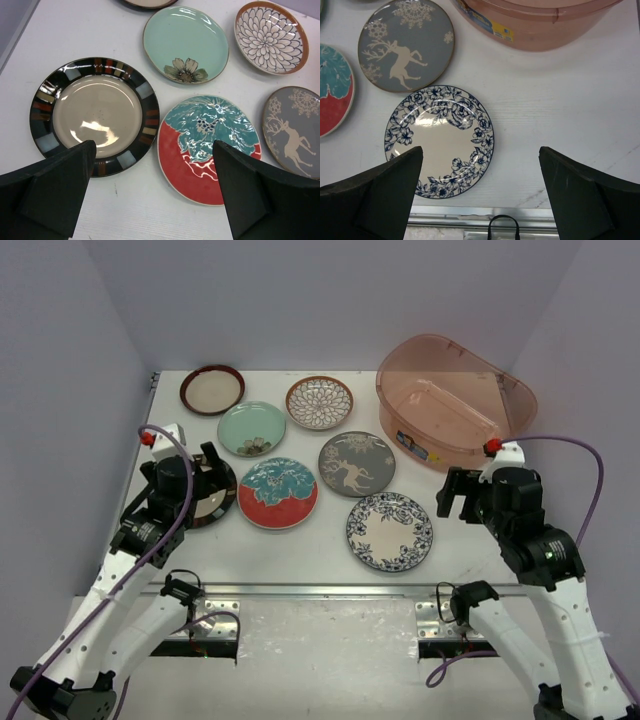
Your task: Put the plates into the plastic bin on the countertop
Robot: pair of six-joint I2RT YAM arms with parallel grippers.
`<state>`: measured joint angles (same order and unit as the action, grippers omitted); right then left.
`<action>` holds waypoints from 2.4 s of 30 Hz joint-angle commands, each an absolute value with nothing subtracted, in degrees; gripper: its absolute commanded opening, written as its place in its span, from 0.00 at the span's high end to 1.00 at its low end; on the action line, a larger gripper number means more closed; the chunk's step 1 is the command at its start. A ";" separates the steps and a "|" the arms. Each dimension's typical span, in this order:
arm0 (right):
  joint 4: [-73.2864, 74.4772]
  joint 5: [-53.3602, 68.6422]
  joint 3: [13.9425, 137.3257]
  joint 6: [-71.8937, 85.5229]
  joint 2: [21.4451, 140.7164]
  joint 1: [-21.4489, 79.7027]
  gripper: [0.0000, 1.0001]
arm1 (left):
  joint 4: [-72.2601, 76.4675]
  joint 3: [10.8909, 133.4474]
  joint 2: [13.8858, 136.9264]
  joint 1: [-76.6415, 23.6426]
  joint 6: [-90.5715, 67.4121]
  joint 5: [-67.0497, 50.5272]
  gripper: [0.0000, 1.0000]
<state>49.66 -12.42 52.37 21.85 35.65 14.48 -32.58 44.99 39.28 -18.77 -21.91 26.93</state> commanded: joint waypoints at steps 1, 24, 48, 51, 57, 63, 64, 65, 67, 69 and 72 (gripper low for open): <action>49.56 -11.78 51.95 21.61 36.60 14.65 0.01 | -28.82 45.35 39.05 -19.56 -20.28 23.96 0.00; 36.76 -5.11 24.43 44.57 46.99 14.15 0.01 | -26.54 44.21 37.21 -23.97 -19.30 17.14 0.00; 19.97 1.01 4.08 54.47 43.50 14.06 0.84 | -27.60 45.53 39.31 -25.66 -19.25 17.97 0.00; 20.10 0.32 3.26 55.20 41.48 14.10 0.99 | -27.74 45.70 38.90 -25.66 -19.34 18.86 0.00; 15.23 5.17 0.81 57.67 35.83 14.06 1.00 | -27.60 45.62 40.07 -25.66 -19.34 17.92 0.00; 12.89 9.64 -0.60 59.71 26.32 14.06 1.00 | -27.86 45.37 38.62 -25.66 -19.58 18.67 0.00; 12.92 9.95 -0.40 60.03 25.00 14.06 1.00 | -27.86 45.35 38.24 -25.66 -19.60 18.72 0.00; 12.85 10.28 -0.29 60.44 23.92 14.06 1.00 | -27.80 45.29 37.95 -25.66 -19.66 18.79 0.00; 12.46 11.87 0.05 62.67 21.64 14.11 1.00 | -27.73 45.18 37.24 -25.66 -19.69 18.77 0.00; 12.14 13.22 2.07 63.76 20.84 14.06 1.00 | -27.77 45.18 37.18 -25.66 -19.69 18.73 0.00; 13.17 14.42 4.21 65.44 21.28 14.06 1.00 | -27.75 45.24 37.12 -25.66 -19.75 19.11 0.00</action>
